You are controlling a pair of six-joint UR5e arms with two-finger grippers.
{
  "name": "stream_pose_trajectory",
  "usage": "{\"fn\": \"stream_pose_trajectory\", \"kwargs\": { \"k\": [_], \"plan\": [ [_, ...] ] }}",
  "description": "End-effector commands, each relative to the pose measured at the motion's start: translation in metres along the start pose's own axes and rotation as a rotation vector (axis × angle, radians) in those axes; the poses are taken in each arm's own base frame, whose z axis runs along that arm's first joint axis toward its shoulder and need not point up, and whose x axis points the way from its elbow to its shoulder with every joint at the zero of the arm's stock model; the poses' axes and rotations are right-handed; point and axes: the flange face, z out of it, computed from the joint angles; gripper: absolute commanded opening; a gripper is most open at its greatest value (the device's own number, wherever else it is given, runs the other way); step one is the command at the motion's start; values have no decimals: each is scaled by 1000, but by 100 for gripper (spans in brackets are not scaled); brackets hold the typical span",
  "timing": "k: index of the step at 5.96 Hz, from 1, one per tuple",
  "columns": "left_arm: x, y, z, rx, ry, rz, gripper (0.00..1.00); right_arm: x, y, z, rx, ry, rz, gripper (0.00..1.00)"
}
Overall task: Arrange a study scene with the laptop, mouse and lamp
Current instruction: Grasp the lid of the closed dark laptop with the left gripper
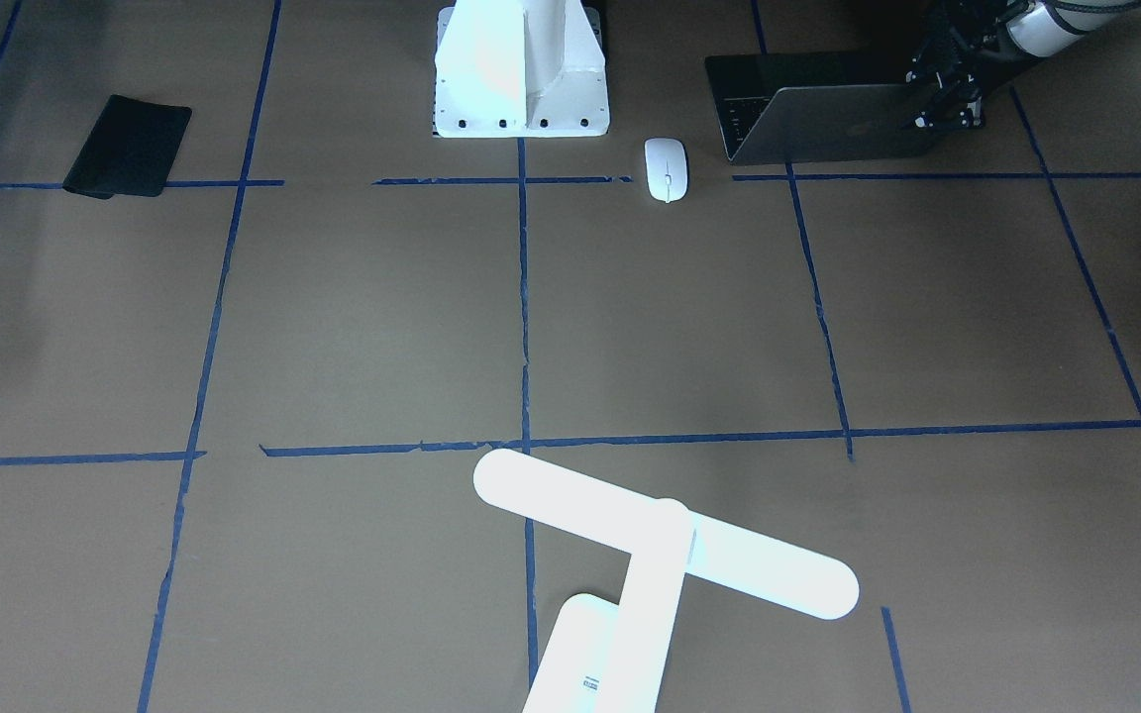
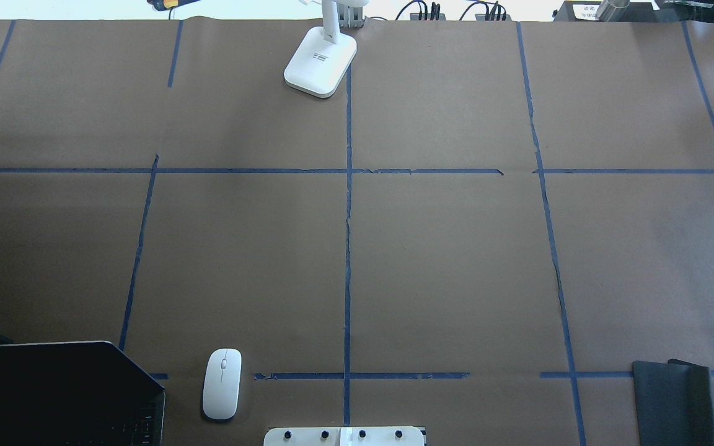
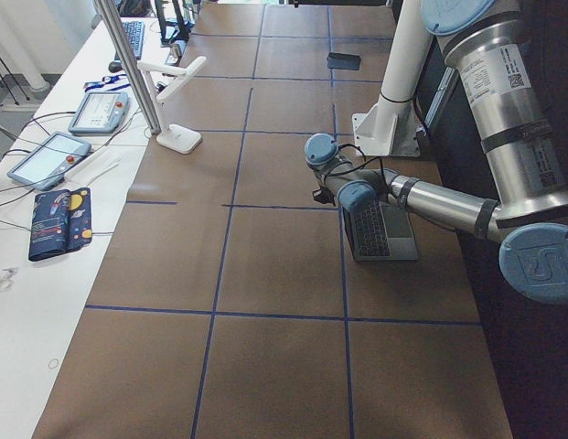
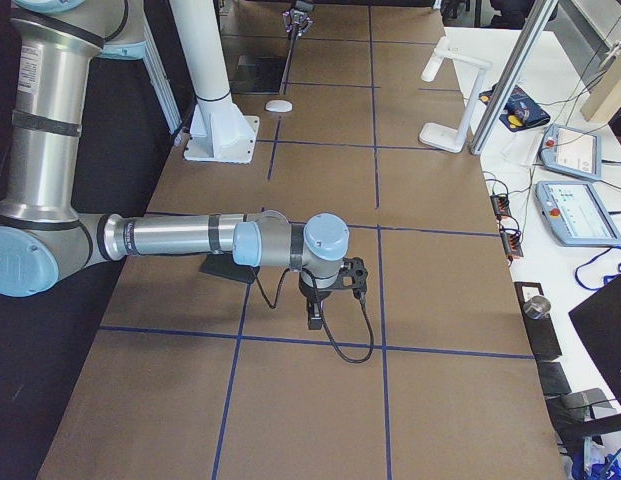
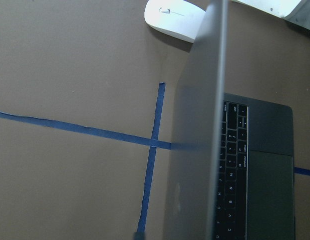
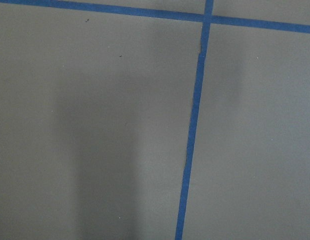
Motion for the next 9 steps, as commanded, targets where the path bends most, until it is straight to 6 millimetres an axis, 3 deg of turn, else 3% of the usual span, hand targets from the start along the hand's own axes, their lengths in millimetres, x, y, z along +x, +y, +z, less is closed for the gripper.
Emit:
{"fn": "stream_pose_trajectory", "kwargs": {
  "k": [1, 2, 5, 6, 9],
  "plan": [
    [2, -9, -3, 15, 1, 22, 0, 0, 0, 0, 1, 0, -1, 100],
    [1, -26, -7, 40, -9, 64, 0, 0, -1, 0, 2, 0, -2, 100],
    [-15, -36, -23, 64, -69, 225, 0, -1, -2, -1, 3, 0, -3, 100],
    [-26, -48, -35, 74, -106, 259, 0, -2, -3, -2, 5, 0, -5, 100],
    [-98, -120, -101, -1, -192, 312, 0, -2, -3, -2, 5, 0, -4, 100]
  ]
}}
